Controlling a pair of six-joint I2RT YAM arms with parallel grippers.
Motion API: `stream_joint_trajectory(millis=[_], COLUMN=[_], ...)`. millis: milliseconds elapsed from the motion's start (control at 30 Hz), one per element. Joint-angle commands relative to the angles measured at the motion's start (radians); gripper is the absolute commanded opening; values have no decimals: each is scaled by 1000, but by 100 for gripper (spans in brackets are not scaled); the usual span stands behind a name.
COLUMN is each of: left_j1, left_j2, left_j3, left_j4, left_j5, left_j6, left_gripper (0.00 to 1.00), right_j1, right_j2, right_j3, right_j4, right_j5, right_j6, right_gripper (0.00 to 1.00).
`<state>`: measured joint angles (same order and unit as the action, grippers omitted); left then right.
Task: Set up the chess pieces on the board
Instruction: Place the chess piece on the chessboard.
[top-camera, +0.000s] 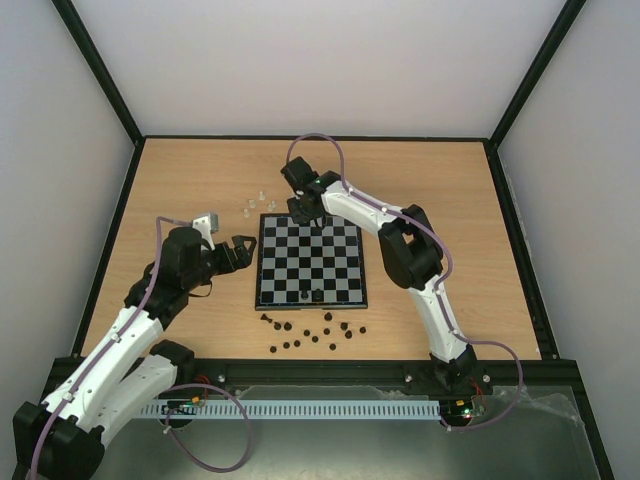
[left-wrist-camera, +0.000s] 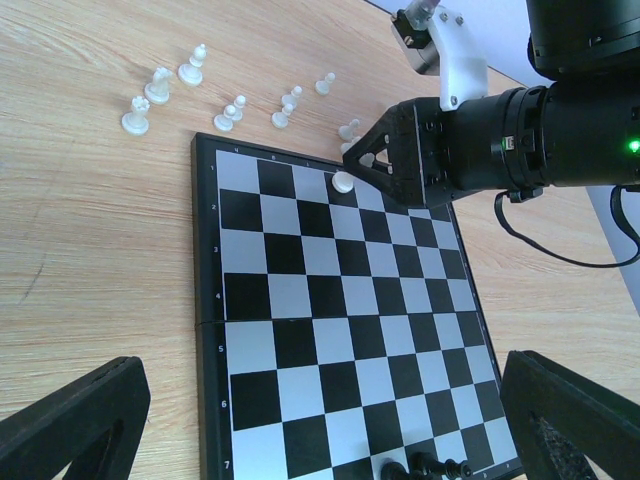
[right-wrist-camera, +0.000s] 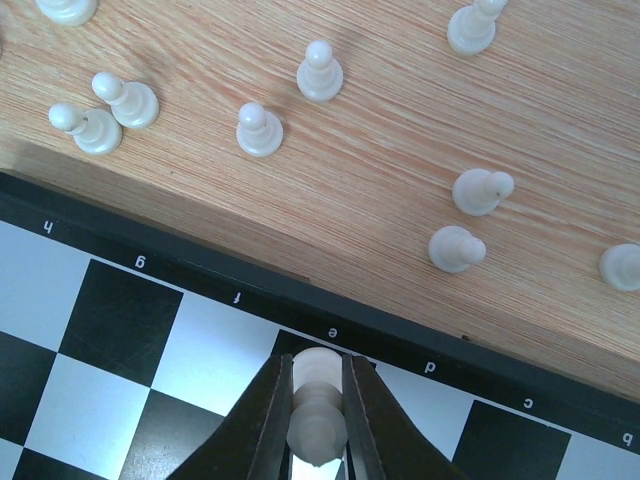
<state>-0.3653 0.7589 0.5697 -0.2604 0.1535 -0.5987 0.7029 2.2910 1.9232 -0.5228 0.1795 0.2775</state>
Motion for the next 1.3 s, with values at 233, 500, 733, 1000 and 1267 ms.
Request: stream_joint_trajectory(millis=[233,500,733,1000,1267], left_j1=[1,2,2,1,0], left_j2=[-13,-4,23,86,190], left_j3=[-8,-5,11,87,186], left_j4=[-3,3,8,9,15], left_j5=[2,1,-16,-53,-96], left_j6=[-7,-6,-17,-25,-18], left_gripper=[99,99,99,99,99], right_j1=[4,4,-8,-70,-137], right_j2=[-12,-57,-143,-220,-284], right_j3=[2,-3,-38,-56,-104], right_j4=[-63,-55,-25,-24,-34], right_j5=[-7,-20,-63,-69,-22], right_j6=[3,5,1,11,8], right_gripper=[21,33,44,49,50])
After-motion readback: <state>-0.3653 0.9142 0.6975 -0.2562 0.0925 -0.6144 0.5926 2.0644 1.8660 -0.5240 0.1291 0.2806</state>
